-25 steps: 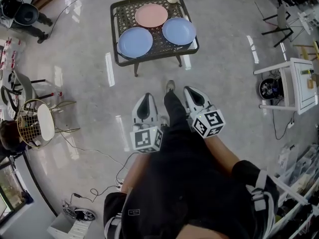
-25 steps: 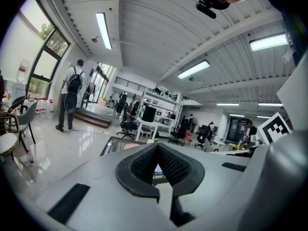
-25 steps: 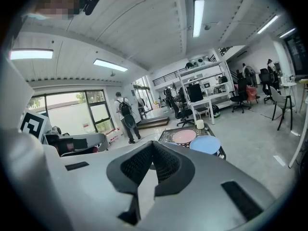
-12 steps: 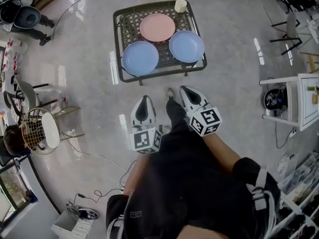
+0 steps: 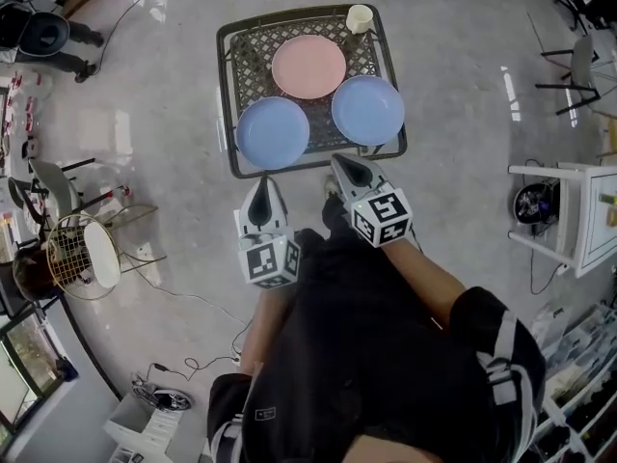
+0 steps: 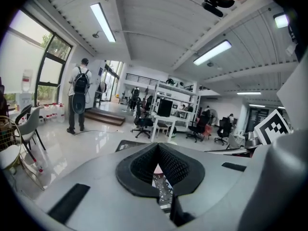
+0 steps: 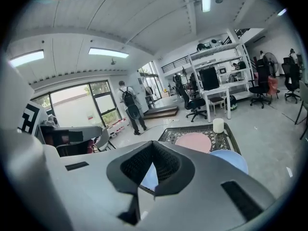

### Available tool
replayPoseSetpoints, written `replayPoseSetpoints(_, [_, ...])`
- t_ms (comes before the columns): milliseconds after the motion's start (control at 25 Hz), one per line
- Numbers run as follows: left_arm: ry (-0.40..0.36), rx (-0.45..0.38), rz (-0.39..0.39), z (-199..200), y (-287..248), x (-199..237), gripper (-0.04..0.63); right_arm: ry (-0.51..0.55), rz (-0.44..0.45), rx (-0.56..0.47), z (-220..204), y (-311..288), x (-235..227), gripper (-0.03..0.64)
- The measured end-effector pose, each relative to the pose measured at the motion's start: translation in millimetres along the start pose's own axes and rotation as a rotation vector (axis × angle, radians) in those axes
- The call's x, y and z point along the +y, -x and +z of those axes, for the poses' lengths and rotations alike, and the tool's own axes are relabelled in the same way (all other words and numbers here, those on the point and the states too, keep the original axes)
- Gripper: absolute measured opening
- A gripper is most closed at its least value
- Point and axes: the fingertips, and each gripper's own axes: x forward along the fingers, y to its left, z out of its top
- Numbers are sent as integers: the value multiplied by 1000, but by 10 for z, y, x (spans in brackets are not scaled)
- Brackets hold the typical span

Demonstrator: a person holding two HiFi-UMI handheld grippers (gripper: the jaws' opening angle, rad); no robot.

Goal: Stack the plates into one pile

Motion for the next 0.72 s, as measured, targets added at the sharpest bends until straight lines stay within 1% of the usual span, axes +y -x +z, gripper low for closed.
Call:
replayPoseSetpoints(160, [0,31,53,-52,-214,244,15,-1,12,39,-26,-317,-109,9])
replayPoseSetpoints(280, [-3,56,74,-93,-323,387,15,-18,14,68,-86,-481,-169,9])
replayPoseSetpoints(480, [-6,92,91,-134,-536,725,15,-45,-6,132,-250,-831,-214,9])
replayPoseSetpoints(640, [4,149,80,-262,-779,1054,15,-57,-50,173,-353,-1121,-221,9])
replayPoseSetpoints(720, [-3,175,70,-314,-934,1165,15,-72,-70,192,-401,-1268,-268,9])
